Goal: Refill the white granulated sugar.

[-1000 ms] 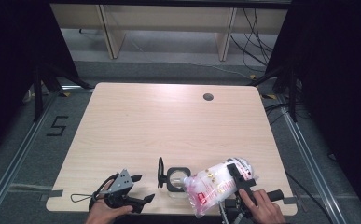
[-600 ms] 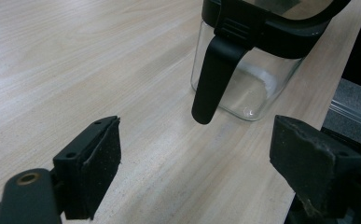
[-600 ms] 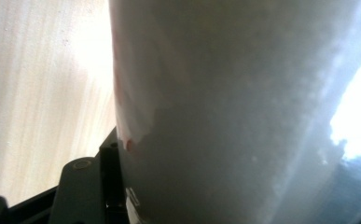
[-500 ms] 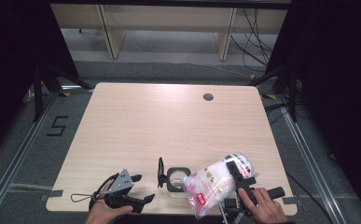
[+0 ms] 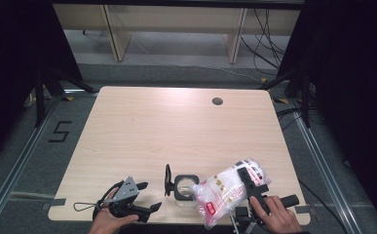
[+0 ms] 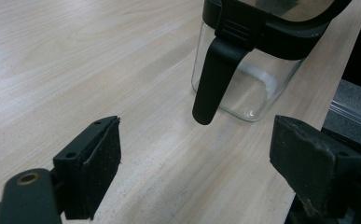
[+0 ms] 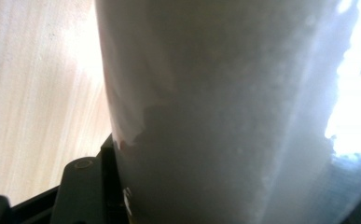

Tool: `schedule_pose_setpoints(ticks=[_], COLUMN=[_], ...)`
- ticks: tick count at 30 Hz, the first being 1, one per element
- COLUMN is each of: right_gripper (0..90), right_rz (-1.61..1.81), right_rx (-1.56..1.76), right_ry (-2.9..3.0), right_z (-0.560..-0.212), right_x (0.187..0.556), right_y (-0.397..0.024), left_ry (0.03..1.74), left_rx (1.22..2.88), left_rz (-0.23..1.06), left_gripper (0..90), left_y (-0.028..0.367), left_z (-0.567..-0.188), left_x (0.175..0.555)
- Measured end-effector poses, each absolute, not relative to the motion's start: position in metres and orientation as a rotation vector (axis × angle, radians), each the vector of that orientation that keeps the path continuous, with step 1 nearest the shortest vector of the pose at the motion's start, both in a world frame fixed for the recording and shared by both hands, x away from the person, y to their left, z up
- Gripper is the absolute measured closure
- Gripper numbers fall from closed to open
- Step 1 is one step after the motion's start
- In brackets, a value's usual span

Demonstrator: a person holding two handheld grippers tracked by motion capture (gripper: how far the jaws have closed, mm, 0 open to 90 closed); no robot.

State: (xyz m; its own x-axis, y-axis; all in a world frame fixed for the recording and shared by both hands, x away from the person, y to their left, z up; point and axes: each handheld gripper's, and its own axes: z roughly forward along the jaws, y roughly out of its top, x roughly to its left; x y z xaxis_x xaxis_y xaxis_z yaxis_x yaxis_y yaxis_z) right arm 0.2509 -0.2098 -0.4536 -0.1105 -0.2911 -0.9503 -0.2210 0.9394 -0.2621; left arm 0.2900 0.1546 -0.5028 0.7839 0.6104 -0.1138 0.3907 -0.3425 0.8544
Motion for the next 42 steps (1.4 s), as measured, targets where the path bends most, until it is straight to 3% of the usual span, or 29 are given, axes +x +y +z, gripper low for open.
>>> schedule_pose_setpoints(ticks=[42], right_gripper=[38.8], right_rz=[-0.087], right_rx=[-0.429], right_ry=[1.634], right_z=[-0.442], right_x=[0.248], right_y=[-0.210], left_ry=[0.729], left_rx=[1.983], left_rz=[0.285], left_gripper=[16.1], left_y=[0.155], left_z=[-0.502], left_x=[0.291])
